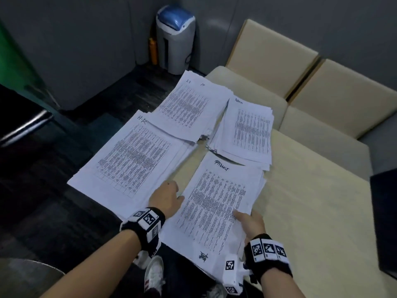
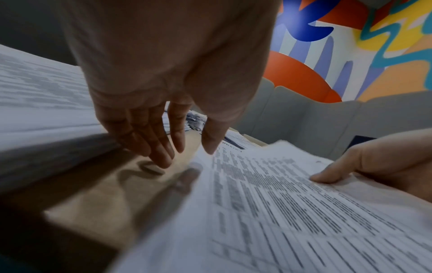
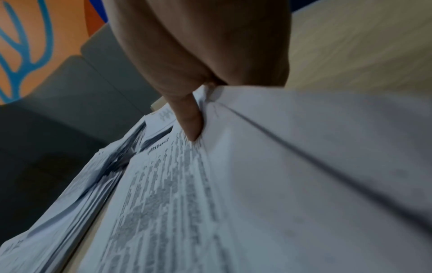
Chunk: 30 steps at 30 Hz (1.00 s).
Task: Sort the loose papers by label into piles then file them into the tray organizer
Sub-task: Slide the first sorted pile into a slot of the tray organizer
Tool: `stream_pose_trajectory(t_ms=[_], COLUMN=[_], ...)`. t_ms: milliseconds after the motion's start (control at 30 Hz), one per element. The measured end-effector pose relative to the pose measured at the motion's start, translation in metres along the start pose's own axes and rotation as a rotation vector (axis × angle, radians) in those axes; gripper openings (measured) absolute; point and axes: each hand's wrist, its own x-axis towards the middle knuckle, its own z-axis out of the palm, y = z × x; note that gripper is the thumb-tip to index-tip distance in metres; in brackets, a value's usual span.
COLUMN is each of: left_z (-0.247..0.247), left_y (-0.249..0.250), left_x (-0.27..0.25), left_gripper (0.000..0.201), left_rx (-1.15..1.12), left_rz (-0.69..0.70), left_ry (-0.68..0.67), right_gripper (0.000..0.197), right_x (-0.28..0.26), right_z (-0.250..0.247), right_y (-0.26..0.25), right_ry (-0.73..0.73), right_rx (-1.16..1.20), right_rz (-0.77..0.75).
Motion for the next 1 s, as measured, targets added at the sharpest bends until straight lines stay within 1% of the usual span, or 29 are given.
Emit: stream_pose_trajectory(t_ms=[67,133,200,233,267,300,333,367,400,433,467,500,533,567,633,700,733,800,867,900,967,1000], left_z=[0.010,0.022,0.029,0.029,0.028,0.026,0.025,0.023,0.023,0.022,0.024,0.026,0.028,0.032,0.043,0.058,0.065,0.076,0.085,0.089,0.097,0.100], left_y=[0.016,0.040,0.075,0.096,0.118,0.141,0.164,0.188,0.210,0.233,0.253,0.272,0.288,0.303,0.322,0.331,0.334,0.343,0.353,0.358,0.363,0.364], left_x=[-0.003,-0.006,-0.012,-0.017,-0.023,-0.029,-0.035,-0.041,-0.047,-0.054,-0.059,-0.064,-0.067,-0.070,-0.070,-0.065,-0.064,-0.062,-0.062,-0.062,-0.062,-0.062], left_gripper=[0.040,0.054,0.080,0.090,0.092,0.086,0.074,0.061,0.048,0.037,0.028,0.020,0.016,0.016,0.026,0.044,0.050,0.051,0.045,0.039,0.017,0.008], left_rx=[-0.038,-0.133,-0.324,-0.467,-0.629,-0.796,-0.939,-1.025,-1.062,-1.094,-1.131,-1.172,-1.202,-1.219,-1.189,-1.144,-1.138,-1.109,-1.060,-1.046,-1.024,-1.012], left_rz=[0.023,0.065,0.108,0.127,0.153,0.191,0.230,0.271,0.320,0.368,0.400,0.423,0.440,0.458,0.473,0.458,0.447,0.444,0.458,0.446,0.410,0.396], left_ry=[-0.016,-0.048,-0.100,-0.146,-0.200,-0.256,-0.307,-0.321,-0.290,-0.243,-0.196,-0.161,-0.128,-0.095,-0.007,0.053,0.072,0.105,0.077,0.049,0.018,0.025], right_gripper=[0.030,0.027,0.023,0.023,0.024,0.030,0.042,0.054,0.058,0.051,0.040,0.031,0.027,0.026,0.031,0.038,0.041,0.044,0.043,0.041,0.036,0.032], right_x=[-0.009,-0.026,-0.048,-0.059,-0.068,-0.072,-0.076,-0.077,-0.078,-0.078,-0.077,-0.075,-0.072,-0.068,-0.058,-0.043,-0.035,-0.017,-0.002,0.005,0.014,0.018], right_z=[-0.027,-0.058,-0.092,-0.109,-0.126,-0.143,-0.157,-0.172,-0.183,-0.194,-0.205,-0.214,-0.223,-0.232,-0.250,-0.264,-0.270,-0.277,-0.282,-0.284,-0.288,-0.290], right_y=[0.001,-0.006,-0.014,-0.019,-0.024,-0.026,-0.030,-0.033,-0.037,-0.042,-0.046,-0.051,-0.055,-0.057,-0.058,-0.051,-0.046,-0.033,-0.020,-0.016,-0.010,-0.007], right_ry=[0.009,-0.003,-0.014,-0.021,-0.033,-0.042,-0.029,0.008,0.064,0.123,0.181,0.226,0.268,0.293,0.295,0.284,0.280,0.267,0.233,0.212,0.154,0.118], right_rx=[0.016,0.041,0.084,0.124,0.179,0.232,0.277,0.312,0.344,0.370,0.388,0.400,0.404,0.416,0.436,0.419,0.409,0.401,0.376,0.377,0.366,0.351], right_rz=[-0.069,-0.151,-0.252,-0.297,-0.339,-0.380,-0.419,-0.460,-0.503,-0.548,-0.590,-0.629,-0.663,-0.690,-0.721,-0.703,-0.686,-0.638,-0.583,-0.557,-0.518,-0.496])
